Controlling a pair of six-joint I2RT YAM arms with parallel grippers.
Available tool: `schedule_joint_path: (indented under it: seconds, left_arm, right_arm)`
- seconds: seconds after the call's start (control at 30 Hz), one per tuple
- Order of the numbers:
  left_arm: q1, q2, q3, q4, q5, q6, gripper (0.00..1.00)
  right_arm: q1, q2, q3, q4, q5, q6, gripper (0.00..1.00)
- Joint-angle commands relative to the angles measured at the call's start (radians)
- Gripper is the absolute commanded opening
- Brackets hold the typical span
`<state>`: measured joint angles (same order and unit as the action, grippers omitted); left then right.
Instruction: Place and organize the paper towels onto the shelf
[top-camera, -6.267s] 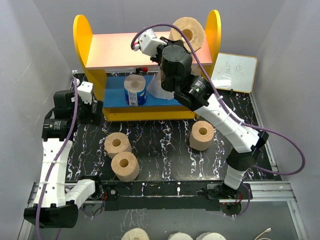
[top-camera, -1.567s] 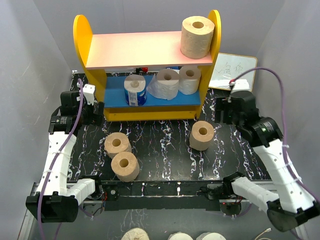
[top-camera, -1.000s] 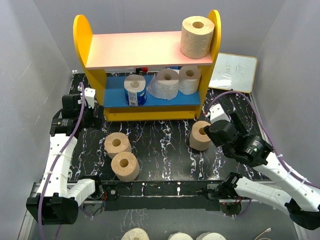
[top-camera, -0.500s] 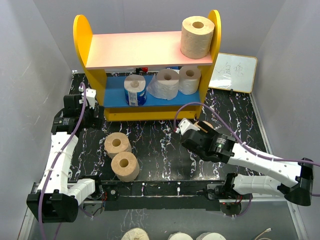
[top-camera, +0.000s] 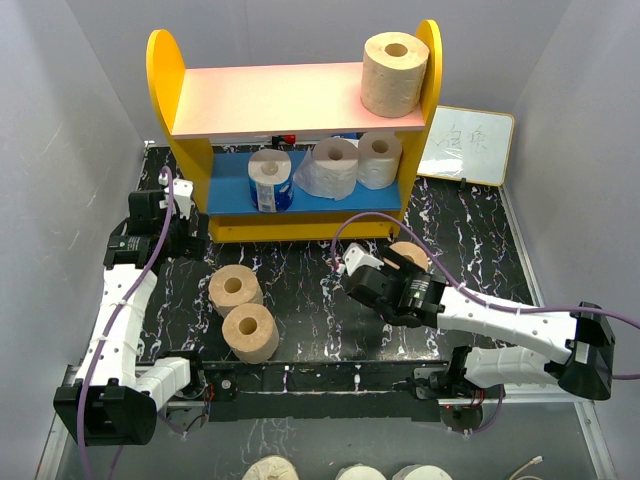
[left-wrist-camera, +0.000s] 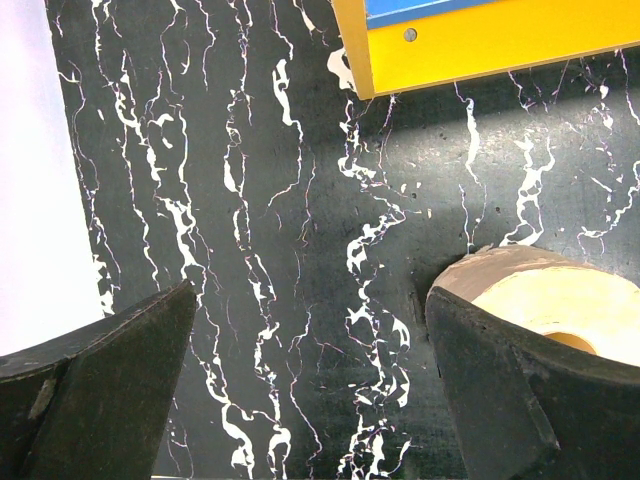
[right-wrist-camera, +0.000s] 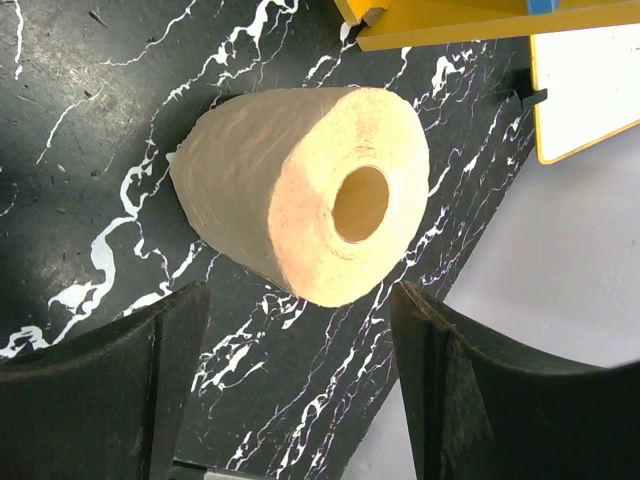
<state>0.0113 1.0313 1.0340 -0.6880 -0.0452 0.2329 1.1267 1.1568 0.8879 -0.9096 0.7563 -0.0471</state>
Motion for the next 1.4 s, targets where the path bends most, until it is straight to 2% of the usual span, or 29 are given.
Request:
schedule_joint_path:
  seconds: [0.0,0.83,1.07,1.37]
  left_arm:
    - [0.005,-0.019,-0.001,0.003,0.002,0.002,0.99]
    - [0.005,-0.045,-0.022,0.004,0.008,0.010,0.99]
    - [0.004,-0.042,-0.023,0.008,0.008,0.009,0.99]
    - [0.005,-0.053,-0.033,0.010,0.004,0.017,0.99]
  right_arm:
    - [0.009,0.022,-0.008,0.078,0.047,0.005,0.70]
    - [0.010,0.084,-0.098,0.150,0.142,0.026,0.63]
    - [0.010,0.150,-0.111,0.193,0.157,0.028,0.61]
    - [0.008,0.162,-0.143,0.231,0.161,0.007,0.53]
